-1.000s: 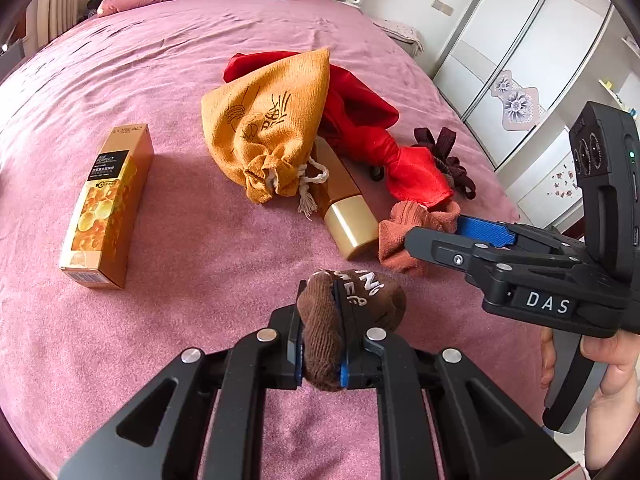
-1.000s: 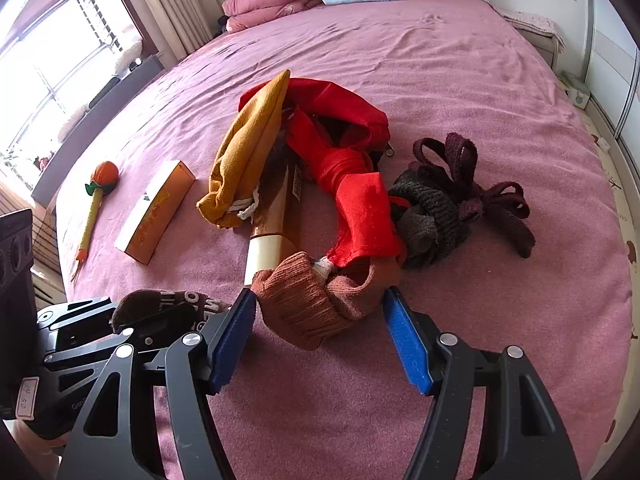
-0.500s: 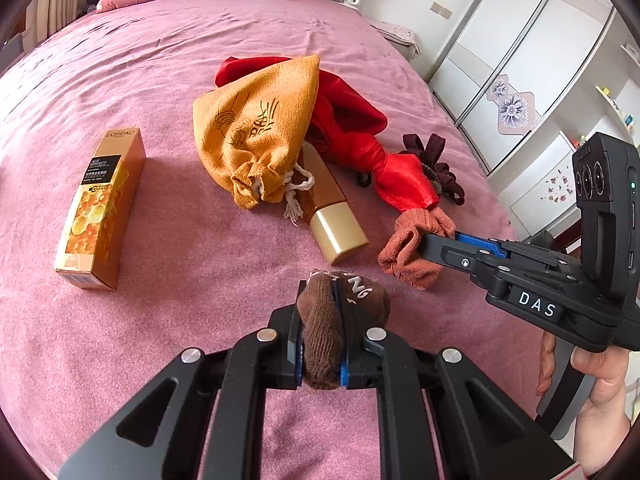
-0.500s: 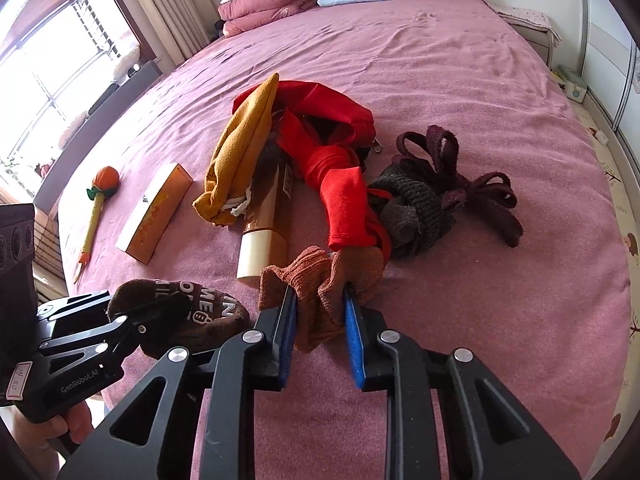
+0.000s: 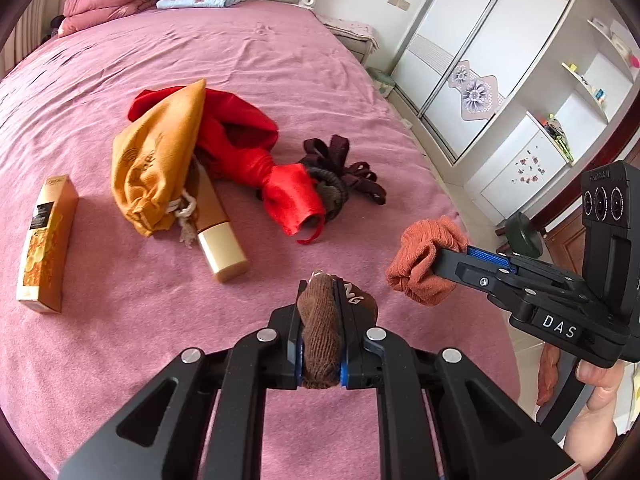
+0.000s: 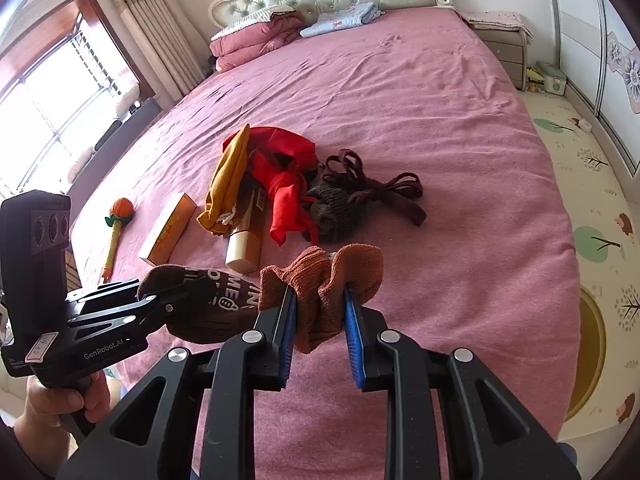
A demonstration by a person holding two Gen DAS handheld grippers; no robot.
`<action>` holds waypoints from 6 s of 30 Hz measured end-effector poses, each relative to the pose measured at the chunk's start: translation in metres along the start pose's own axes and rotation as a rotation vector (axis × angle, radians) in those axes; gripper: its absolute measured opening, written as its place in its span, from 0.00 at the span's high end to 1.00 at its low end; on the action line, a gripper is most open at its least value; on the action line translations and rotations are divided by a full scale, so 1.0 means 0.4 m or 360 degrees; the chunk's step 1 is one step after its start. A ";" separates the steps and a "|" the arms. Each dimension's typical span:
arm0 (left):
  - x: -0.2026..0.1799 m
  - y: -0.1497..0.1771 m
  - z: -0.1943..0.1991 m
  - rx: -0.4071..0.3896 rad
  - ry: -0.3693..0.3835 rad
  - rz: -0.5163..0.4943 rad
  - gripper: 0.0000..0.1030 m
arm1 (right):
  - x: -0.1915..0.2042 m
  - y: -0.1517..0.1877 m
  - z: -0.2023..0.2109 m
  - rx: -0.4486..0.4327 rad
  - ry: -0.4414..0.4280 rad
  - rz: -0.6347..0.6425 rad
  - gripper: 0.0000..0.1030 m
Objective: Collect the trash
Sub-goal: 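Carry both socks over the wastebasket and open both tools to drop them, then move both open tools back over the items on the bed, then grasp the gold L'Oréal box with the left tool while the right tool grasps the orange pouch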
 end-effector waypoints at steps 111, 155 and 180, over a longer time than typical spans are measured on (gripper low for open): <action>0.058 -0.078 0.009 -0.0112 -0.0190 0.0051 0.26 | 0.012 -0.035 0.031 -0.0041 -0.0072 -0.0033 0.53; 0.642 -0.066 0.011 -0.0088 -0.0516 0.0579 0.31 | 0.300 -0.216 -0.431 0.0231 -0.0129 0.0190 0.53; 0.484 -0.035 0.047 -0.0096 -0.0355 0.0506 0.60 | 0.297 -0.148 -0.321 0.0181 -0.0171 0.0190 0.81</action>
Point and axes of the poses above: each gripper's, at about its wrist camera, not at the fingertips, and z roughly against the way its jaws point, x to its left, y to its underside, the point moved 5 cm from there along -z, roughly the way its jaws point, and after that the axes turned 2 degrees about z, right-handed, at the moved point
